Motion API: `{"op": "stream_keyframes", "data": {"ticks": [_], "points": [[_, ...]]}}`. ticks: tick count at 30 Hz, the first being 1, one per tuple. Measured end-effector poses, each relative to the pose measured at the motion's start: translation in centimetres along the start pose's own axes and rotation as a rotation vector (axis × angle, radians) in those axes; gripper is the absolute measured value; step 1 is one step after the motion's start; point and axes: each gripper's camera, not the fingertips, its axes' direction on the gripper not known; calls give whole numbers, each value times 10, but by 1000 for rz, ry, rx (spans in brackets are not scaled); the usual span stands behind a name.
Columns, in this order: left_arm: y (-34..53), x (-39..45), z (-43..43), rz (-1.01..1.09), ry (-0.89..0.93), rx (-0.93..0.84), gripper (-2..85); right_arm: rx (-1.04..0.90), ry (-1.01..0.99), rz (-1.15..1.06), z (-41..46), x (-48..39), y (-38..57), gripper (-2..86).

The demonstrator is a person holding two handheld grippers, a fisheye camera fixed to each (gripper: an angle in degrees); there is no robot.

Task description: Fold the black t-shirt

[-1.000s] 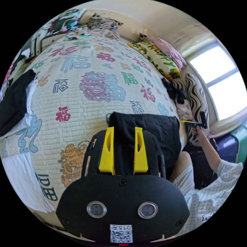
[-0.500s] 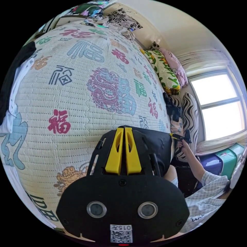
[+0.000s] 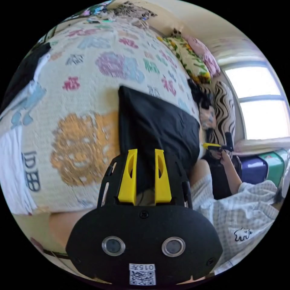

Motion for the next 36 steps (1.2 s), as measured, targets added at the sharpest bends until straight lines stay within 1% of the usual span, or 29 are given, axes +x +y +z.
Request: {"op": "stream_keyframes", "data": {"ticks": [2,5,8,10,13,18,23,26,29,31,33,35,36], "points": [[16,4,30,-2,14,-77,81,-96,-2,-18,24,-4,7,77],[24,7,60,-3,32,-111,73,-177,-109,-7,50,1,8,72],[22,7,64,4,10,-100,61,-152,-165,20,56,5,5,56],[24,3,61,10,43,-105,51,-144,-154,37,56,7,3,42],[28,6,55,32,33,-101,18,-117,-172,35,46,7,7,18],[39,24,46,89,9,-84,-3,-70,-156,4,19,4,23,3],[56,28,35,96,10,-76,-4,-98,-108,-29,5,-1,34,1],[57,25,44,79,-27,-134,-1,-152,-51,-40,11,-4,33,3],[49,19,62,52,-101,-204,12,-172,-38,-29,18,-1,28,13],[47,15,66,56,-135,-274,49,-179,-43,-21,16,3,26,33],[46,11,44,70,-121,-230,71,-104,-55,-24,-10,11,28,47],[40,0,6,59,-108,-101,84,-1,-57,-10,-41,24,28,62],[31,-10,-22,47,-97,4,95,56,-48,0,-61,35,25,81]]}}
